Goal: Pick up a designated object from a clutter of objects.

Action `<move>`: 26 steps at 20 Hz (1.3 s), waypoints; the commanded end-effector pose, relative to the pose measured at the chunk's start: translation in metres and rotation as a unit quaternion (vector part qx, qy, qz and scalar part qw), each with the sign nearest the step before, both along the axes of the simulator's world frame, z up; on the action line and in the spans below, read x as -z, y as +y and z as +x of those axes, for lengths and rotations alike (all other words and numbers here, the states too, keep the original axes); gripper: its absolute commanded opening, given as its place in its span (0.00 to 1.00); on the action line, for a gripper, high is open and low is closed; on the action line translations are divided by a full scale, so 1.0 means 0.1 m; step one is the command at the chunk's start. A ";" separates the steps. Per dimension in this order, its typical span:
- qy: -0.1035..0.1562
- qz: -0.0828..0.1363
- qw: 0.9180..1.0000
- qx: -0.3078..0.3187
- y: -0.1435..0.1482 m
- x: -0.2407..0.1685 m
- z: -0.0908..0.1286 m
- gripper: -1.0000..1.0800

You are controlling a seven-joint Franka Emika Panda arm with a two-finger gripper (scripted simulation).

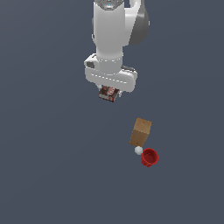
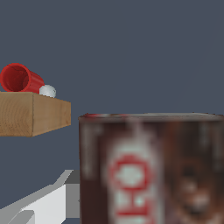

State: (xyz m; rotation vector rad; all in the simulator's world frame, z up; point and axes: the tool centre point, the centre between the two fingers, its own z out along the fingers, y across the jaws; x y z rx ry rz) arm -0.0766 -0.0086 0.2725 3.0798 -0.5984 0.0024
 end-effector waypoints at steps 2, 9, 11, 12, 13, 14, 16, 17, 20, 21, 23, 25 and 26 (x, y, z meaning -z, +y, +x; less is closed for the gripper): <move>0.000 -0.001 1.000 0.000 0.27 -0.30 -0.14 0.00; 0.000 0.000 1.000 0.000 0.75 -0.82 -0.36 0.00; 0.000 0.000 1.000 0.000 0.87 -0.95 -0.41 0.00; 0.000 0.000 1.000 0.000 0.92 -1.01 -0.43 0.00; 0.000 0.000 1.000 0.000 0.97 -1.07 -0.45 0.00; 0.000 0.001 1.000 0.000 1.02 -1.12 -0.47 0.00; 0.000 0.001 1.000 0.000 1.10 -1.21 -0.50 0.00; 0.000 0.001 1.000 0.000 1.14 -1.24 -0.51 0.00; 0.000 0.002 1.000 0.000 1.21 -1.33 -0.54 0.00; 0.000 0.002 1.000 0.000 1.23 -1.35 -0.54 0.00; 0.000 0.002 1.000 0.000 1.26 -1.37 -0.54 0.00; 0.000 0.002 1.000 0.000 1.25 -1.38 -0.54 0.00; 0.000 0.002 1.000 0.000 1.25 -1.37 -0.53 0.00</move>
